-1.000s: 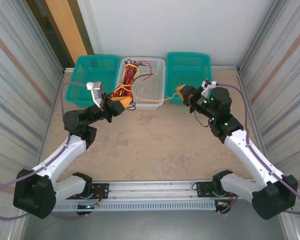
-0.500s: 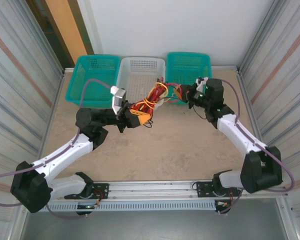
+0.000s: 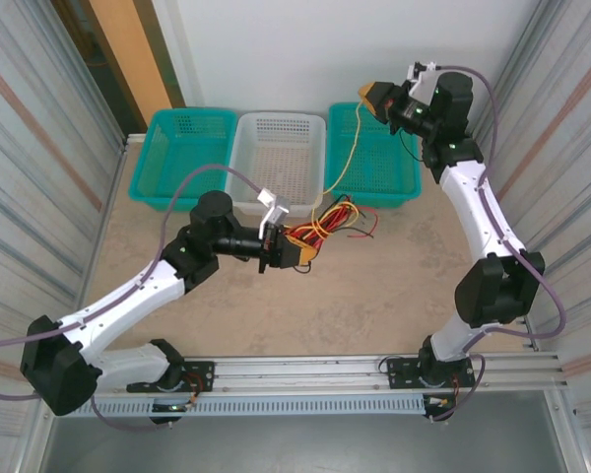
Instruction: Untangle the cables
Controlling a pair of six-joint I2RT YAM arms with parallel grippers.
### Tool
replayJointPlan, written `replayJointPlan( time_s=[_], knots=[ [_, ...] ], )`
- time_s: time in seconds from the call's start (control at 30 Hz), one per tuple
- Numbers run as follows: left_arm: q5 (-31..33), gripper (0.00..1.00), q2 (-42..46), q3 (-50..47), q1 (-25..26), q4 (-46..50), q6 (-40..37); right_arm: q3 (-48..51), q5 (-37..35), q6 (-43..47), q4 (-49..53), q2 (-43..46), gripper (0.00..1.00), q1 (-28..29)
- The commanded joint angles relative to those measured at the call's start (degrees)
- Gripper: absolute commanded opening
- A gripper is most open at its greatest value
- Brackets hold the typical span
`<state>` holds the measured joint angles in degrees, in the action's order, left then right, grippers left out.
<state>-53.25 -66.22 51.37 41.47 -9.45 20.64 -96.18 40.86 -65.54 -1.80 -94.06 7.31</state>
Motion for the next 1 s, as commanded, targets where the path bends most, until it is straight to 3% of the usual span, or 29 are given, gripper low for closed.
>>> replayJointPlan(
  time_s=[0.0,0.13,0.27,0.3,0.43,0.5,0.67,0.97],
  knots=[
    [2.4,0.0,-0.3,2.5,1.2,12.4,-8.5,-6.2,-0.9,6.1,5.0,-0.6,0.0,-0.5],
    [8.7,0.0,-3.2,3.1,1.0,17.0,-8.8,-10.5,-1.4,9.3,8.2,0.0,0.0,-0.4],
    [20.4,0.0,-8.1,4.7,-1.4,20.8,-3.1,-8.5,-1.9,11.1,5.2,4.3,0.0,-0.1],
    [20.8,0.0,-8.9,4.3,-3.1,20.2,-1.0,-7.0,-3.0,11.7,4.1,6.0,0.0,0.2],
    [17.9,0.0,-8.4,-3.5,-11.8,4.3,14.9,-2.4,-7.2,16.7,4.7,13.7,0.0,1.8],
    [16.1,0.0,-8.4,-4.7,-14.7,-1.0,19.2,0.5,-7.7,16.8,3.7,16.9,0.0,1.7],
    [18.9,0.0,-5.1,-4.7,-15.6,-7.3,21.4,9.4,-9.2,17.5,4.1,24.7,0.0,0.8],
    [19.4,0.0,0.2,-10.2,-18.3,-32.5,35.1,30.4,-12.4,14.9,4.7,39.5,0.0,-3.3]
  ],
)
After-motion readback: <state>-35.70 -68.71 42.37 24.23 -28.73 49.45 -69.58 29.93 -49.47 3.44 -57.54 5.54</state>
